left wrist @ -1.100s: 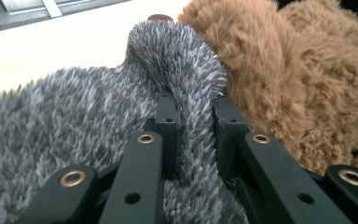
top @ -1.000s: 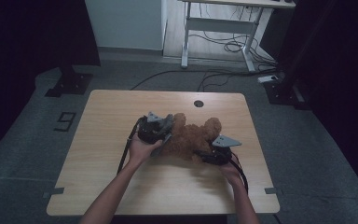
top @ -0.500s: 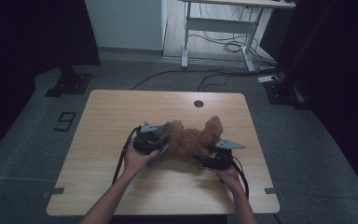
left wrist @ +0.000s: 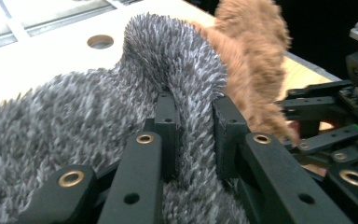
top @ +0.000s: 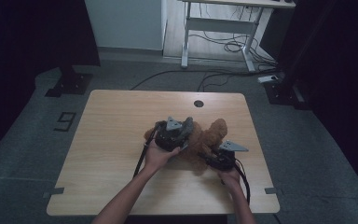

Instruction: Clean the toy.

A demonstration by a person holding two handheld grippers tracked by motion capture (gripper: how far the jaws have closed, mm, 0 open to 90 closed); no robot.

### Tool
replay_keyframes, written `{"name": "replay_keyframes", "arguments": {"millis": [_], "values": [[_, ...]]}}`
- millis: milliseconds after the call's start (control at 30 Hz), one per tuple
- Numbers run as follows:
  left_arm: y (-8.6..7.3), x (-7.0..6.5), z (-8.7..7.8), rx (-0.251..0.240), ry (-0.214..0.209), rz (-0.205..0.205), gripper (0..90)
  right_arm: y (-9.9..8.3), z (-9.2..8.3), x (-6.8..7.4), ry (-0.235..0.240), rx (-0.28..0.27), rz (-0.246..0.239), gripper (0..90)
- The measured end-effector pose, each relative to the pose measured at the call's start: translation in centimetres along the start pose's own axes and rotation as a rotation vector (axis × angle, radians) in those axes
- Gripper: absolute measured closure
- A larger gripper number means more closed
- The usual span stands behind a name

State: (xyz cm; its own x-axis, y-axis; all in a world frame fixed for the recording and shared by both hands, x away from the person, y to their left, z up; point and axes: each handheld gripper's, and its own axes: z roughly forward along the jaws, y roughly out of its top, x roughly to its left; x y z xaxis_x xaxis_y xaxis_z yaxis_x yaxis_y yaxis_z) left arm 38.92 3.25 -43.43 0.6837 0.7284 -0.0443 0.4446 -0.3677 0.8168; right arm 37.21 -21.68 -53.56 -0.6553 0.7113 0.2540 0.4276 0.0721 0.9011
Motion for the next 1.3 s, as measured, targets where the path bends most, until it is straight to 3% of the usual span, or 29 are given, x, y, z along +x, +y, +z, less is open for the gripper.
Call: {"name": "replay_keyframes", "arguments": {"millis": [67,100,200,300,400,567,633,700,800,867,967,1067,1133,1200,1300], "values": [[-0.8,1.0,0.0,0.035,0.085,0.030,74.9,0.0,0.0,-0.1,0.004,0.003,-0.003,57.5],[-1.4,1.8,-0.1,0.047,0.099,0.022,74.9,0.0,0.0,0.0,0.003,0.002,-0.009,57.7],[-2.7,3.9,-1.0,0.031,0.058,-0.047,75.3,0.0,0.2,0.2,0.011,-0.003,-0.031,58.1],[-3.1,4.8,-2.6,0.010,0.114,-0.040,75.4,0.0,0.1,0.2,0.012,0.002,-0.038,58.1],[-4.4,7.1,-4.1,0.012,0.173,-0.077,75.5,-0.1,0.0,-0.2,0.022,0.004,-0.022,58.1],[-7.9,9.7,-4.1,0.065,0.199,-0.161,76.1,-0.2,0.1,-0.1,0.023,0.000,-0.025,57.9],[-8.6,10.1,-4.3,0.064,0.177,-0.187,76.1,-0.3,0.1,-0.2,0.025,-0.001,-0.009,57.9],[-8.2,9.7,-5.0,0.026,0.166,-0.184,76.0,-0.4,0.0,-0.4,0.028,-0.007,0.009,57.9],[-6.2,8.3,-6.4,-0.052,0.151,-0.147,76.0,-0.6,0.0,-0.6,0.027,-0.013,0.017,58.0],[-4.3,6.7,-7.2,-0.107,0.115,-0.117,76.0,-0.5,-0.2,-0.8,0.030,-0.012,0.017,58.0],[-1.9,4.2,-7.4,-0.144,0.063,-0.059,76.0,-0.4,-0.2,-0.6,0.035,-0.010,0.003,58.0],[-0.1,1.7,-6.2,-0.136,0.028,-0.008,75.8,-0.3,-0.2,-0.4,0.034,-0.008,-0.005,57.9],[0.6,0.7,-4.8,-0.110,0.011,0.004,75.6,-0.4,-0.2,-0.5,0.036,-0.008,-0.003,57.9],[0.8,0.3,-3.1,-0.079,-0.008,-0.012,75.5,-0.4,-0.3,-0.5,0.039,-0.008,-0.008,57.9],[0.4,0.7,-1.1,-0.025,0.003,-0.027,75.4,-0.4,-0.4,-0.5,0.042,-0.007,-0.015,57.8]]}}
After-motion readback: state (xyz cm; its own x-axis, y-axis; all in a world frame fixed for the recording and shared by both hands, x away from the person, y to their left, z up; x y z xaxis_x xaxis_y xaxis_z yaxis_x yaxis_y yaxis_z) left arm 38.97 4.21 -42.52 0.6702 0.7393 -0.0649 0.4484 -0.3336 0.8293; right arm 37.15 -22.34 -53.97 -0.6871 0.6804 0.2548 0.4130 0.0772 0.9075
